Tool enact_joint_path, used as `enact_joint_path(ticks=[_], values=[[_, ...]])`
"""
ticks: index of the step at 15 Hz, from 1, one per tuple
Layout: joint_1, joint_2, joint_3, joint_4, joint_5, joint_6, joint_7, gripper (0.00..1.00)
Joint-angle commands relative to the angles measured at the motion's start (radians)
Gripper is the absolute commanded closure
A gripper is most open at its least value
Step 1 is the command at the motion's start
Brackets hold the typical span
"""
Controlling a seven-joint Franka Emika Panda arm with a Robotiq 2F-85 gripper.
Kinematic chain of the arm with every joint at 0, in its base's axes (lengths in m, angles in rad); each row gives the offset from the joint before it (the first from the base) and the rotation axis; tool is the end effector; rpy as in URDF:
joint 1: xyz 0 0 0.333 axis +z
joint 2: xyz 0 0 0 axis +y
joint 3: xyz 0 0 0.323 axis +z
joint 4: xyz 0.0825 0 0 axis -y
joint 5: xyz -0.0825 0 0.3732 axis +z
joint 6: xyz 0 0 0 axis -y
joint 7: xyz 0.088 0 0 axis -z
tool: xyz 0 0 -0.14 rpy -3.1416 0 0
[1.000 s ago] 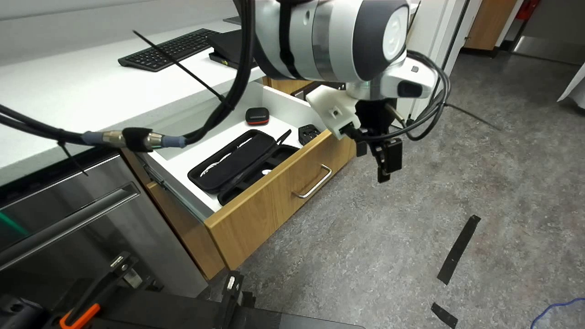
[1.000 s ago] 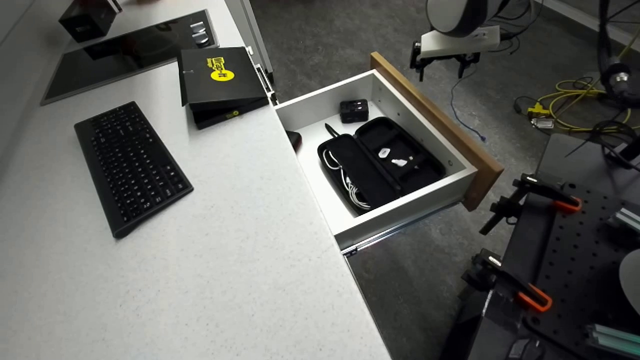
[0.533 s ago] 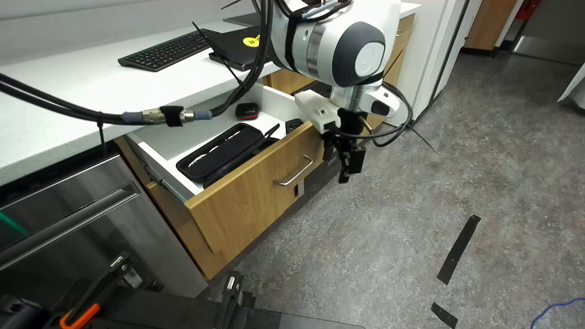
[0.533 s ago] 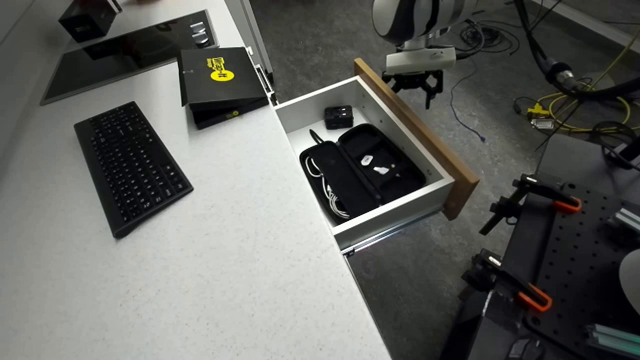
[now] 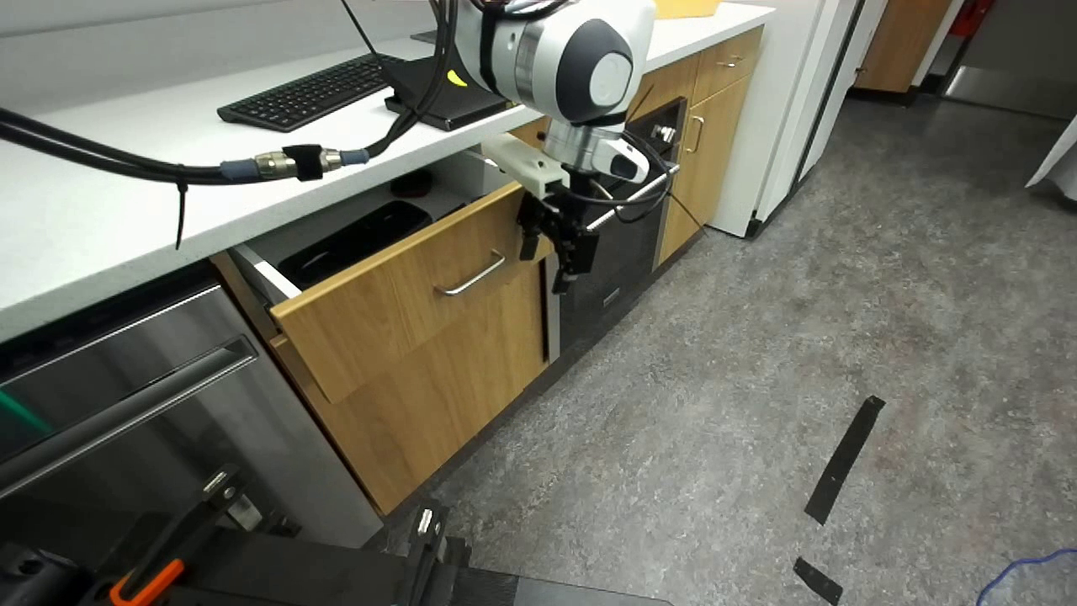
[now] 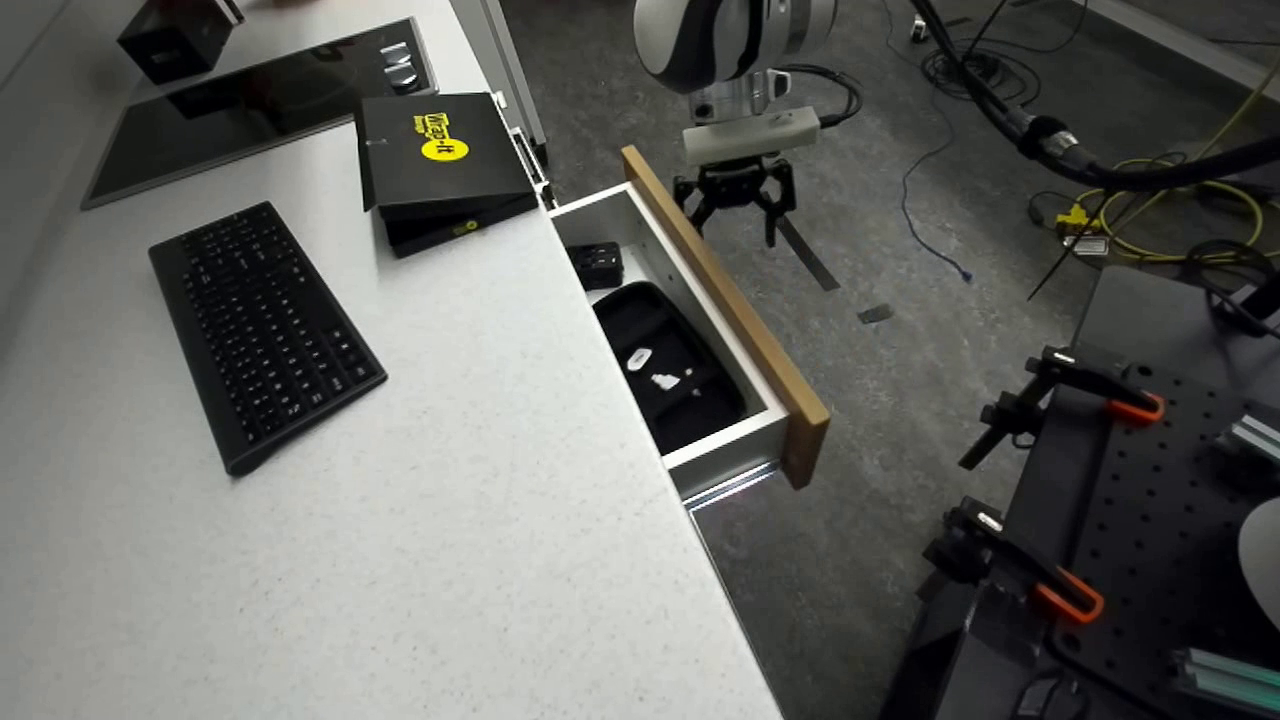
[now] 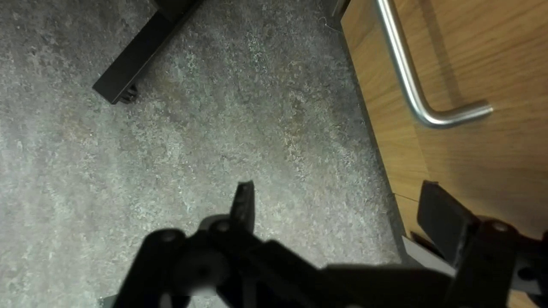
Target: Fully close the open drawer
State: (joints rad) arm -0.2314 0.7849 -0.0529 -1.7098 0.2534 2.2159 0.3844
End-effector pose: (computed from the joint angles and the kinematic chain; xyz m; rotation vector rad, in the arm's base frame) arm 0.6043 -0.1603 0.0975 -2.7265 1.2164 0.4220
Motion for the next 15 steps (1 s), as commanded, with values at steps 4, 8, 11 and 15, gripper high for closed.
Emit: enact_joint_path(ticks=[4,8,11,15], values=[[0.042,0.015,-0.038,0.013,0.019,-0.007,-0.009,0.00],[0.000,0.047,0.002,0.062,0.064,-0.045,-0.067,0.00],[-0.042,0.108,0.080,0.133,0.170,-0.033,-0.173,0.00],[-0.035,0.162,0.133,0.183,0.200,-0.049,-0.288,0.00]])
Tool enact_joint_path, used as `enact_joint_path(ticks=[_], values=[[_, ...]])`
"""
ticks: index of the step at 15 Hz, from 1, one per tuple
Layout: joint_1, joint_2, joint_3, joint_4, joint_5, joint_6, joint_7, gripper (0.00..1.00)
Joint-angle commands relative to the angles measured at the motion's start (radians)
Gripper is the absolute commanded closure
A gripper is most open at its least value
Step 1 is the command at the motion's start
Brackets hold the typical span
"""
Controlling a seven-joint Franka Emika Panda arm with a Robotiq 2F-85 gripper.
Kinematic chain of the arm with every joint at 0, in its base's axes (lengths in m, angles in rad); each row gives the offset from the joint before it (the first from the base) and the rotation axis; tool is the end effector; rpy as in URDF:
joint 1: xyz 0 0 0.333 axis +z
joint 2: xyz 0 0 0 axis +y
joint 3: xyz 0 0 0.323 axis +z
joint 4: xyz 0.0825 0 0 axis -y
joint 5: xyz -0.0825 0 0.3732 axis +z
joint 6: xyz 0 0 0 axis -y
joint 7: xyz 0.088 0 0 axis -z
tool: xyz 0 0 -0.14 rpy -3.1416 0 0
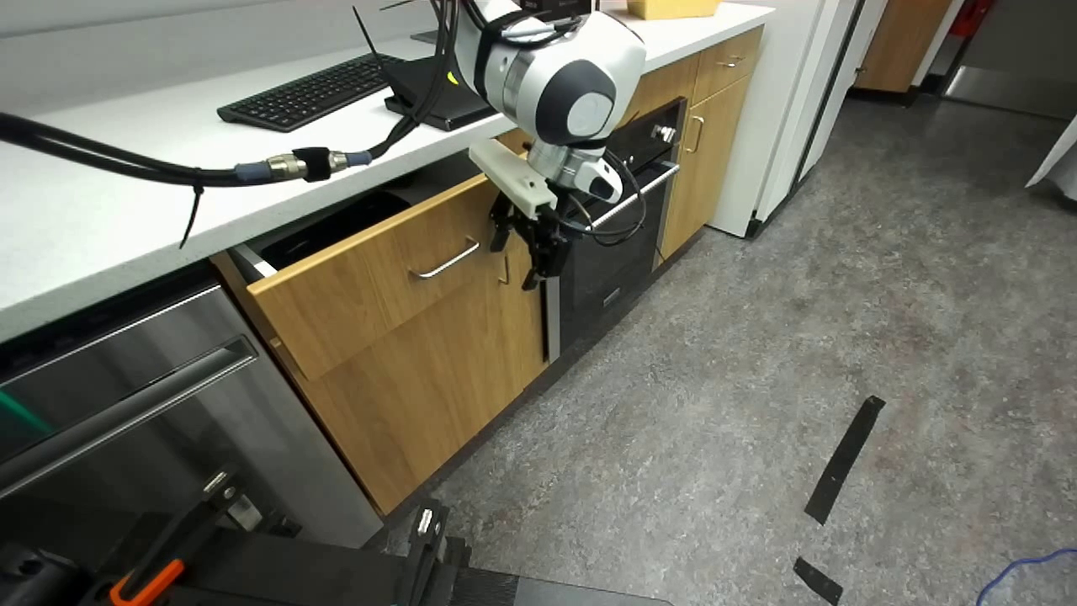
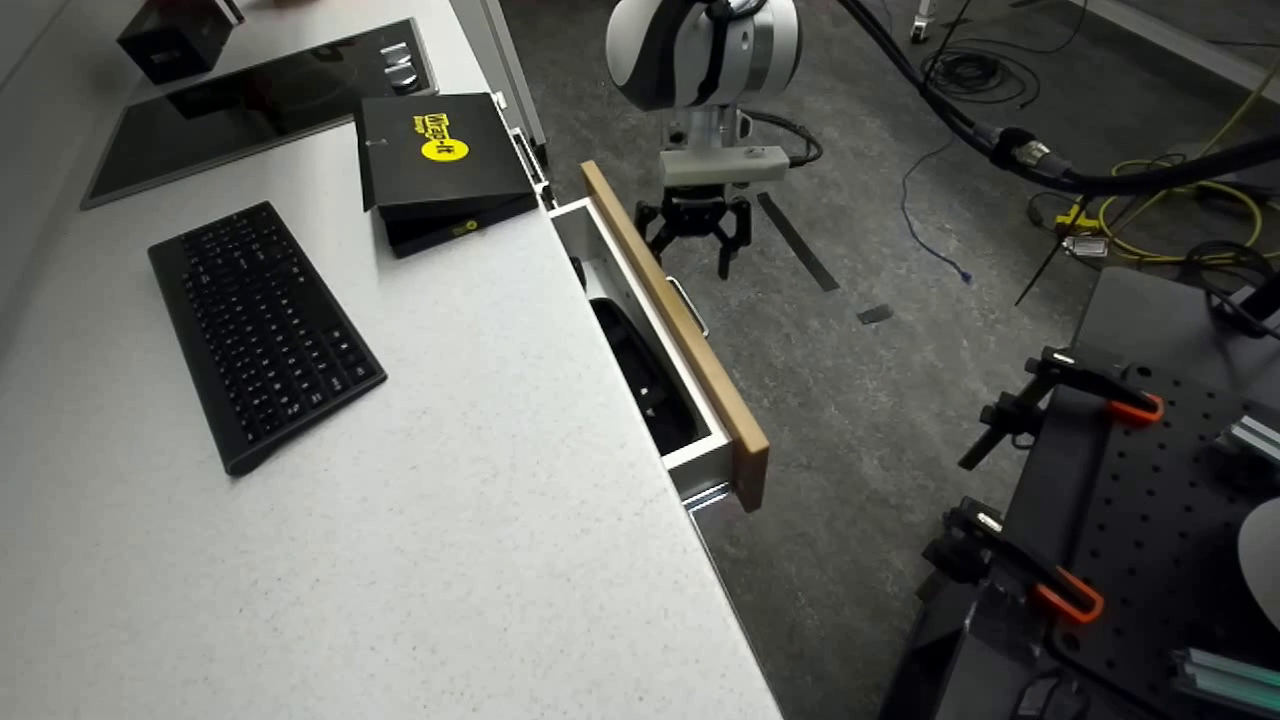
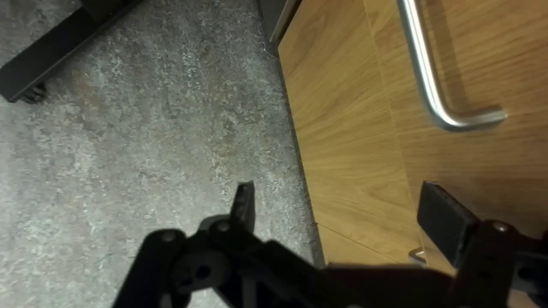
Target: Fully close the open drawer
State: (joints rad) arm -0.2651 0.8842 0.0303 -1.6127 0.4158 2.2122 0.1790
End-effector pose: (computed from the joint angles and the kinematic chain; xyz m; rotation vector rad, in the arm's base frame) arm 0.6296 -0.1269 0.0700 -2.6102 0.9836 0.3854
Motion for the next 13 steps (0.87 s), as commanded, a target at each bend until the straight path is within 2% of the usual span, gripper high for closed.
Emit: enact_joint_path(ticks=[1,8,9,13], values=[[0.014,0.075,0.061,0.097,0.027,-0.047,-0.102,0.00],[0.114,0.160,0.098,0.198,-0.008,-0.059,-0.124,0.00],[0.092,0.114,0.070,0.141,0.002,-0.013,-0.115,0.00],[0.092,0.116,0.066,0.143,0.000,-0.015,-0.115,0.00]])
